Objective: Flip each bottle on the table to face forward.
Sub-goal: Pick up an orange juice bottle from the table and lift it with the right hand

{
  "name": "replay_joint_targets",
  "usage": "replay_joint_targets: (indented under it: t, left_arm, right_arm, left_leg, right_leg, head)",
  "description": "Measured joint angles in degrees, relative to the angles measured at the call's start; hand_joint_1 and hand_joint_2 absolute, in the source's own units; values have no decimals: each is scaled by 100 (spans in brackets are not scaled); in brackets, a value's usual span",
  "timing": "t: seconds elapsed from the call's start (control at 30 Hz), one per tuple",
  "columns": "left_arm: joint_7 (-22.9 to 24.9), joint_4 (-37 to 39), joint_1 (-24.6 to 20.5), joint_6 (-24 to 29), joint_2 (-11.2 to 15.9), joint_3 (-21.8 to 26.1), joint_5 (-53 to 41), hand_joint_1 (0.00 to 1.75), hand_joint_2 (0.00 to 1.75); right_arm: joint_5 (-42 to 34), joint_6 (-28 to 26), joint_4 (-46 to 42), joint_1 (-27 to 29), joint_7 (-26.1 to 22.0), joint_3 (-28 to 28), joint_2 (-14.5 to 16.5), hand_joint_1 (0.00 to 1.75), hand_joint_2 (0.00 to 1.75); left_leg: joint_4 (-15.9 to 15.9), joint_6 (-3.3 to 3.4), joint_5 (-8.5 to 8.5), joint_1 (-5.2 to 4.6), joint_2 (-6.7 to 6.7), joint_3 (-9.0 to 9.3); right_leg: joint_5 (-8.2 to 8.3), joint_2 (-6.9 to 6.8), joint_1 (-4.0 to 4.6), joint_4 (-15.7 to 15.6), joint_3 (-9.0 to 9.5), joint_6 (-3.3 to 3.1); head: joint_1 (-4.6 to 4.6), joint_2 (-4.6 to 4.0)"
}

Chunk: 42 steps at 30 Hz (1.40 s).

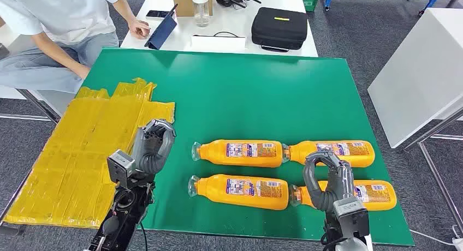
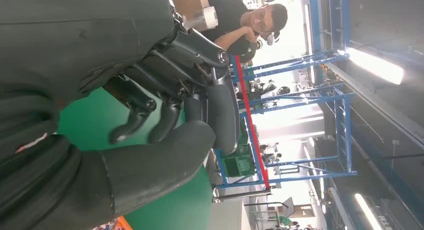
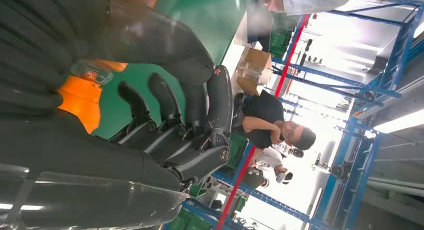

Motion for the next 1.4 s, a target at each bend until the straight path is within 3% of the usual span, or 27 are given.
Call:
replay_joint_targets:
  t: [0.13, 0.23, 0.27, 0.3, 0.4, 0.43, 0.87, 1.07, 1.23, 1.4]
  left_arm:
    - [56, 17, -37, 350, -69, -22, -201, 175, 175]
    - [281, 179, -369, 1403, -400, -274, -507, 175, 175]
    - [336, 248, -516, 1613, -507, -425, -506, 167, 175]
    - [373, 305, -639, 1726, -581, -575, -489, 123, 175]
    - [435, 407, -831, 1858, -671, -836, -404, 0, 175]
    - [446, 420, -859, 1897, -676, -867, -376, 0, 175]
    - [516, 428, -938, 1989, -680, -946, -239, 0, 175]
    - [516, 428, -962, 1959, -692, -951, -215, 0, 175]
    - [529, 437, -1019, 1883, -697, -947, -154, 0, 175]
    - [517, 502, -1065, 1789, -697, -935, -45, 0, 175]
  right_arm:
    - [-116, -176, 150, -167, -1, 46, 26, 175, 175]
    - [-630, -981, 1204, -1100, -142, 461, 158, 175, 175]
    - [-792, -1220, 1588, -1420, -204, 665, 191, 175, 175]
    - [-899, -1376, 1878, -1668, -247, 851, 204, 146, 175]
    - [-1031, -1548, 2374, -2051, -197, 1229, 191, 15, 175]
    - [-1033, -1583, 2451, -2113, -138, 1306, 168, 0, 175]
    - [-587, -1807, 2884, -2521, 369, 1686, -33, 0, 175]
    - [612, -1731, 3227, -2898, 1077, 1857, -124, 0, 175]
    - [2318, -1290, 3656, -3339, 1918, 2261, -277, 0, 175]
    - [2888, -916, 4150, -3653, 2020, 2638, -317, 0, 175]
  left_leg:
    - [-1, 0, 3, 1, 3, -7]
    - [0, -3, 23, -4, 26, -30]
    - [0, -3, 31, -6, 24, -36]
    - [0, -2, 40, -7, 17, -40]
    - [0, 7, 61, -5, 0, -49]
    - [0, 9, 63, -3, 0, -53]
    - [0, 5, 59, -2, -1, -71]
    - [1, 5, 61, -2, -1, -71]
    - [1, 5, 63, -2, 2, -73]
    - [1, 6, 64, -1, -2, -76]
  right_leg:
    - [5, 2, 2, 1, -5, -1]
    - [31, 13, 0, -1, -39, 0]
    - [37, 10, -2, -1, -45, 3]
    - [41, 5, -3, -2, -46, 6]
    - [63, -6, -1, 0, -47, 15]
    - [67, -5, 0, 1, -49, 16]
    - [64, -4, 0, 1, -67, 13]
    - [67, -4, 1, 1, -67, 14]
    - [69, -4, 1, 2, -70, 14]
    - [68, -5, 1, 2, -71, 13]
  head:
    - [1, 0]
    - [-1, 0]
    - [0, 0]
    - [1, 0]
    - [-1, 0]
    - [-1, 0]
    - [0, 0]
    - [0, 0]
    - [-1, 0]
    - [-1, 0]
